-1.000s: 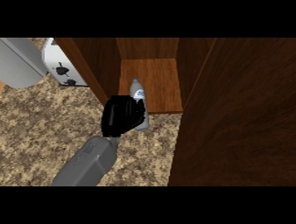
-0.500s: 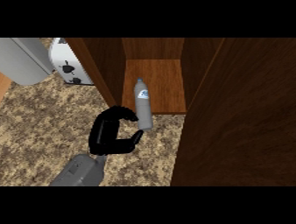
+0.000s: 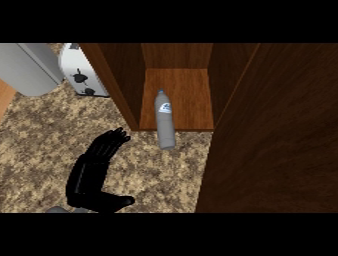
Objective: Pick up the bottled water, place it into the cabinet and close the cabinet
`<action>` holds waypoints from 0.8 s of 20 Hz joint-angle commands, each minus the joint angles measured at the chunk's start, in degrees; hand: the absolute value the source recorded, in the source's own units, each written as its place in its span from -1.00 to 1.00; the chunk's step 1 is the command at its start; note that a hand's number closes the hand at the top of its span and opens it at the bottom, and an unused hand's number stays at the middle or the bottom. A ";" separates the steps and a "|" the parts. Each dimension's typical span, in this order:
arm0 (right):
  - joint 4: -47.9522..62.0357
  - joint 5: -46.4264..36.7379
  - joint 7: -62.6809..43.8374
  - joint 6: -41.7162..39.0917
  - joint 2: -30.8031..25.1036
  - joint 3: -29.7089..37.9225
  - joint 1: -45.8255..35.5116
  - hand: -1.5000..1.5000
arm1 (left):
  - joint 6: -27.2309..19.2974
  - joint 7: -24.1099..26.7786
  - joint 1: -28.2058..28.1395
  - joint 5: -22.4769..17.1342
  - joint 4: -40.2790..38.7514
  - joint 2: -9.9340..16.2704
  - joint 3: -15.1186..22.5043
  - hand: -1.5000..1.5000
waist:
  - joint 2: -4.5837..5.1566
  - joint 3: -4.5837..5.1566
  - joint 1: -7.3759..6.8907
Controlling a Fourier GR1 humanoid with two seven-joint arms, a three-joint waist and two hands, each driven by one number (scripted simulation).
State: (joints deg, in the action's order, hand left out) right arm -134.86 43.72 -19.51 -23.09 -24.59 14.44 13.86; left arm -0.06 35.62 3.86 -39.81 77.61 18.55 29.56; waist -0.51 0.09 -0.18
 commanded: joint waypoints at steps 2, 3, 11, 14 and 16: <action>-17.16 -2.50 -4.55 3.84 1.19 -5.65 4.16 1.00 | 2.62 1.86 -8.12 -1.34 7.22 7.96 -3.54 -1.00 | -0.42 0.06 0.01; -17.33 -3.61 -5.49 5.13 1.39 -8.83 2.85 1.00 | 0.99 0.58 -7.40 -1.52 6.68 7.53 -4.28 -1.00 | -0.16 0.07 0.02; -14.19 -10.21 -6.13 9.75 2.44 -22.05 -2.75 1.00 | 2.22 3.86 -17.22 -0.01 12.41 18.36 -10.33 -1.00 | -0.34 0.13 -0.81; -14.24 -12.51 -7.20 12.97 3.35 -28.56 -7.42 1.00 | 3.20 3.74 -17.19 -0.55 13.96 18.74 -10.75 -1.00 | -0.54 0.29 -0.53; -11.33 -14.57 -7.42 15.00 4.62 -33.02 -12.25 1.00 | 4.34 4.98 -18.03 -0.86 14.85 18.70 -11.12 -1.00 | -0.45 0.33 -1.00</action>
State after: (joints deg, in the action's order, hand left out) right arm -135.05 41.86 -23.42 -13.74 -21.03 -12.53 5.09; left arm 3.15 39.55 -12.66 -40.42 90.79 35.98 19.59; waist -0.92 0.30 -0.91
